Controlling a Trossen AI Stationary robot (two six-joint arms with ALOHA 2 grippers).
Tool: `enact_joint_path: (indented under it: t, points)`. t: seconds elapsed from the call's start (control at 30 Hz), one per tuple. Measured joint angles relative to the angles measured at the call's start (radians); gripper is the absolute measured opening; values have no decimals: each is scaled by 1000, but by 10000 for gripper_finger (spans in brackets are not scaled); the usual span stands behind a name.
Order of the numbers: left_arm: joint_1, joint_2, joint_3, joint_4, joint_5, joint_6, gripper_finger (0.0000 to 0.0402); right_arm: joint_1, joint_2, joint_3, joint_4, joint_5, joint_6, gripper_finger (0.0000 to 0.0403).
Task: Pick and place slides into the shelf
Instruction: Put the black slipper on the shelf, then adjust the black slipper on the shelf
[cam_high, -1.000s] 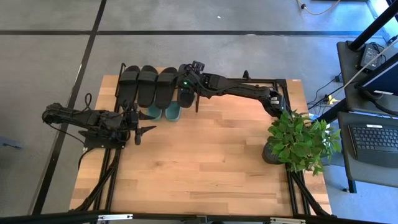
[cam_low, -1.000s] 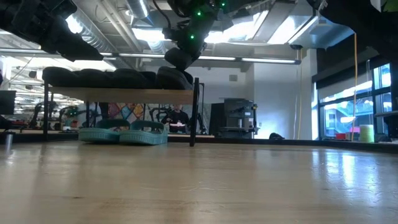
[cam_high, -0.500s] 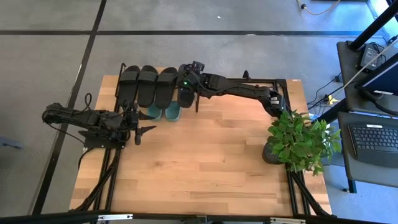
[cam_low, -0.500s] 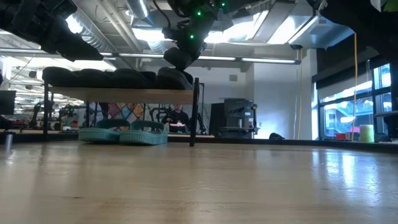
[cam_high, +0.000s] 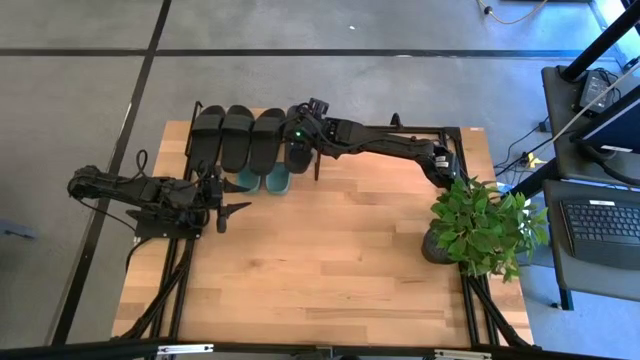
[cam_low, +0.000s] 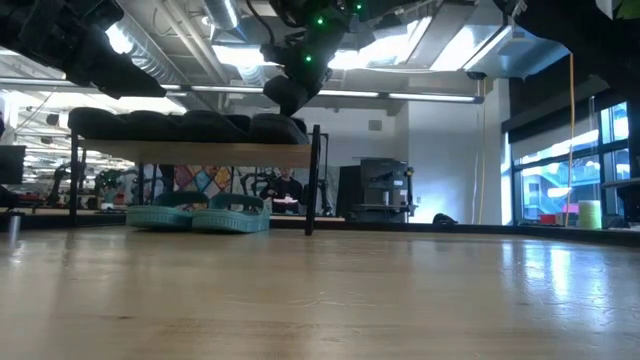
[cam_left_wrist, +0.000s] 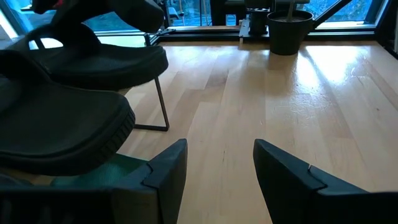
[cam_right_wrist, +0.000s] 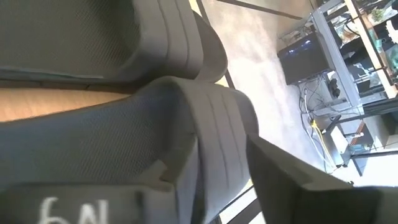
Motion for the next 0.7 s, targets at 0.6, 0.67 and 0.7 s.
enact_joint_path:
  t: [0.6, 0.67, 0.7]
  points:
    - [0, 0, 0, 49, 0, -23, 176, 71, -132, 16, -94, 35, 11, 204]
    - [0, 0, 0, 75, 4, -23, 176, 84, -165, 16, -143, 36, 20, 204]
    - [0, 0, 0, 86, 7, -23, 176, 88, -178, 16, -168, 34, 34, 204]
